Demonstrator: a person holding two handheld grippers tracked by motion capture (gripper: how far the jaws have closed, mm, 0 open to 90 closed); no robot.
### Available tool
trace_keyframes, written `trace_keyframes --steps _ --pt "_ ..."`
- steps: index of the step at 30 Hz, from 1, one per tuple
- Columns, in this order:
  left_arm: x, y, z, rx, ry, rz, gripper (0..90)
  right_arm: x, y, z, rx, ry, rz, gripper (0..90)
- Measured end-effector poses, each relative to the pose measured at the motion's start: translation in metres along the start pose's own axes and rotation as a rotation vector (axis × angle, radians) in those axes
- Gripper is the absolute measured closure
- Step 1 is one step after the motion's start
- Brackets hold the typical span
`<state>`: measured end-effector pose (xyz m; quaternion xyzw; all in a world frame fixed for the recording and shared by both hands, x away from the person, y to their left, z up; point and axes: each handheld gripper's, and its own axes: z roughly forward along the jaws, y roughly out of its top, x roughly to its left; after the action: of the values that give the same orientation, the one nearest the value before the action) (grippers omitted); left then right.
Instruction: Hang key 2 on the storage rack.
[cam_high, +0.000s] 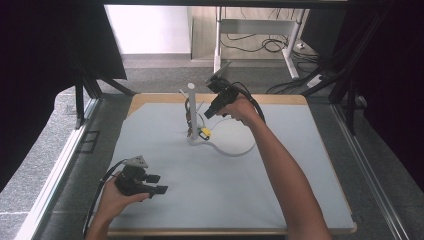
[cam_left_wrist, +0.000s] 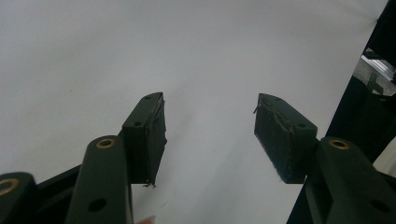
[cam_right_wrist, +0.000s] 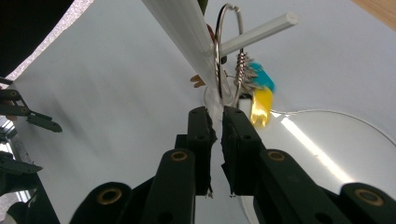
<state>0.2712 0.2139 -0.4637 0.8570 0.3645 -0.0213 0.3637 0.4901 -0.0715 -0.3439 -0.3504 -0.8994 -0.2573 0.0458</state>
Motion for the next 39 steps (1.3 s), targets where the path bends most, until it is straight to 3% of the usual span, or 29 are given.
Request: trace_keyframes --steps 9,14,20,25,30,39 --pt "0.0 0.0 0.001 0.0 0.002 0.001 43.5 0.004 -0.018 -0.017 -0.058 -0.021 -0.045 56.9" --pt "0.0 0.0 0.002 -0.002 0.005 -0.006 43.4 0.007 -0.037 -0.028 -0.096 -0.027 -0.055 53.8" --pt "0.0 0.0 0.001 -0.001 0.014 -0.006 43.1 0.008 -0.067 -0.043 -0.17 0.001 -0.064 52.5" --pt "0.0 0.0 0.002 0.007 0.023 -0.01 43.1 0.008 -0.105 -0.055 -0.241 0.007 -0.069 51.7" --pt "0.0 0.0 0.005 0.018 0.024 -0.01 42.9 0.009 -0.141 -0.058 -0.266 0.0 -0.072 49.8" --pt "-0.002 -0.001 0.004 0.015 0.031 -0.011 42.7 0.009 -0.214 -0.045 -0.311 -0.043 -0.042 46.9"
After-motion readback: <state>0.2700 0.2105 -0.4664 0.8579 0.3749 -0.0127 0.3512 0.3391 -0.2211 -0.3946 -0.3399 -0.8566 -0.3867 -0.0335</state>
